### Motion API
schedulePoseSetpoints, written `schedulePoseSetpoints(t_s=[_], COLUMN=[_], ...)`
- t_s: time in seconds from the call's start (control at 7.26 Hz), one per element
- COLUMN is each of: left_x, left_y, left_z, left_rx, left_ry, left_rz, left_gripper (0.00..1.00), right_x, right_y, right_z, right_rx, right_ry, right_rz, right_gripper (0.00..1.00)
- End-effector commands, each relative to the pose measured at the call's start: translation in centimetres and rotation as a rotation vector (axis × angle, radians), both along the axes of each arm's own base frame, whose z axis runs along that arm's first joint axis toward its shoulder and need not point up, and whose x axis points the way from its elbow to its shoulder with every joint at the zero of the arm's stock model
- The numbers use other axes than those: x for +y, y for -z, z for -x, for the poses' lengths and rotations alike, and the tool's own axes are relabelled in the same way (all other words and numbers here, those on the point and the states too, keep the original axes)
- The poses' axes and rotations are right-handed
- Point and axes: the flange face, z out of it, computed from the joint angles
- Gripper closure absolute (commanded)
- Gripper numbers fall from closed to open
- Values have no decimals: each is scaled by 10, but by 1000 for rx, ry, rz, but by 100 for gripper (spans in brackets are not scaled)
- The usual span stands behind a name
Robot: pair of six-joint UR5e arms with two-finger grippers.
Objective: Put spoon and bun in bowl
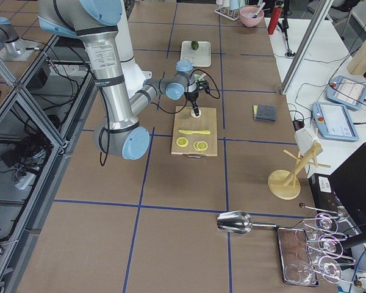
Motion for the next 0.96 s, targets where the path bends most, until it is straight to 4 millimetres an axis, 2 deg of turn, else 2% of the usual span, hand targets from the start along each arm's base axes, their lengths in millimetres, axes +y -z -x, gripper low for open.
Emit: schedulePoseSetpoints(t_s=[0.0,0.28,0.69,0.83], left_x=[0,0,0,-1], left_y=[1,1,2,4], left_z=[-1,-1,-1,-1], left_rx=[12,12,12,12], left_ry=[0,0,0,0], left_rz=[-2,-2,-3,-6], left_gripper=[0,0,0,0], right_x=[1,5,-12,-20], right_y=[7,30,163,186], right_z=[-1,-6,33,61], right_rx=[-7,-36,-66,-64], right_ry=[2,2,-73,-85], right_rz=[-4,-18,56,78], right_gripper=[100,100,100,100])
